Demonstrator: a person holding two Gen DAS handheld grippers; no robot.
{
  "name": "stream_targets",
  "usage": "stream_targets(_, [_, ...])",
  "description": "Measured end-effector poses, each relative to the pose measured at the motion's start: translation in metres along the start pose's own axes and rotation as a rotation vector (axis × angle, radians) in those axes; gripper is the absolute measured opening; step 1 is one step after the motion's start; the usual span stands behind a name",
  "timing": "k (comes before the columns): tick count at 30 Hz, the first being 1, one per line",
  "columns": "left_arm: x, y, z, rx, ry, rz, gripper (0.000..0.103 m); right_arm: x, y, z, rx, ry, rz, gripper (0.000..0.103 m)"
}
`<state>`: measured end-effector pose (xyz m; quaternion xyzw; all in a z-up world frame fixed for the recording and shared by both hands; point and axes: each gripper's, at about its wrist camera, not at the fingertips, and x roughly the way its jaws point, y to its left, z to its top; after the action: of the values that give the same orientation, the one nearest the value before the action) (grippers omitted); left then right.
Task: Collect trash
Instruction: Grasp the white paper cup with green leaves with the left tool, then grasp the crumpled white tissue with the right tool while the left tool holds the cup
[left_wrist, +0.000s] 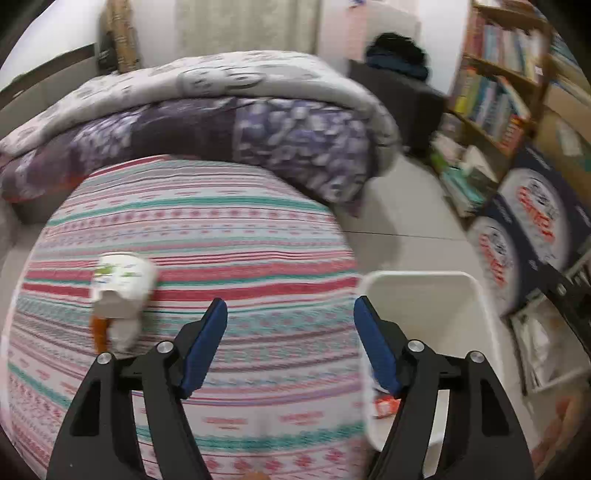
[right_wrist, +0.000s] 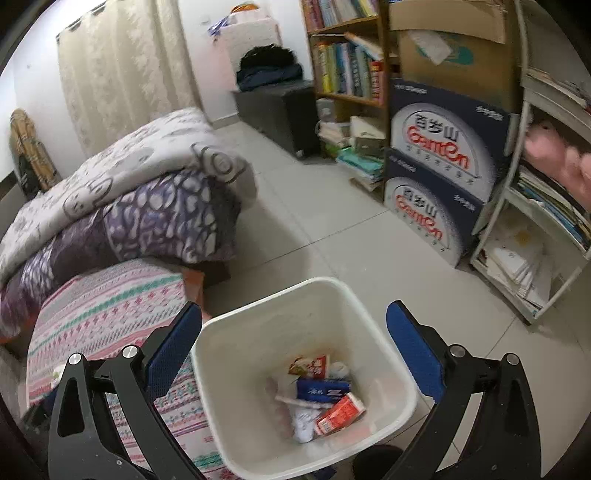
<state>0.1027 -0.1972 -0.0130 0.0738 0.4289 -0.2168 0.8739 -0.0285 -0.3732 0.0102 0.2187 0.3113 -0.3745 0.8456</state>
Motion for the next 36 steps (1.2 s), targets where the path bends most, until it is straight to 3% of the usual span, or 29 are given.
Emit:
stream_targets(7, [0.014, 0.07, 0.022, -0.073, 0.009, 0.165, 0.08, 0.009, 0.048, -0.014, -0.094, 0.052, 0.046, 0.096])
stream_targets(11, [0.032, 0.113, 0.032, -0.143, 0.053, 0.234, 0.083, 0.013, 0.072, -0.024, -0.144, 0.076, 0.067, 0.096])
stream_targets(17, [0.064, 0.168, 0.034, -0.283, 0.172, 0.225, 0.083, 0.019, 0.109, -0.042, -0.225, 0.114, 0.097, 0.096])
stream_targets(21, [0.083, 0.181, 0.029, -0.323, 0.254, 0.154, 0.083, 0.024, 0.132, -0.053, -0.268, 0.139, 0.113, 0.096])
stream_targets(23, [0.086, 0.185, 0.027, -0.327, 0.263, 0.122, 0.076, 0.026, 0.142, -0.058, -0.283, 0.152, 0.12, 0.096])
stream_targets(24, [0.087, 0.186, 0.026, -0.313, 0.264, 0.115, 0.063, 0.027, 0.145, -0.06, -0.29, 0.158, 0.122, 0.096])
stream_targets(27, [0.081, 0.194, 0.025, -0.312, 0.242, 0.085, 0.042, 0.029, 0.159, -0.069, -0.319, 0.181, 0.141, 0.096])
stream_targets(29, [0.073, 0.202, 0.025, -0.328, 0.231, 0.048, 0.038, 0.031, 0.167, -0.073, -0.335, 0.193, 0.155, 0.096])
stream_targets(36, [0.043, 0.231, 0.023, -0.37, 0.177, 0.028, 0.034, 0.037, 0.196, -0.093, -0.378, 0.238, 0.214, 0.096])
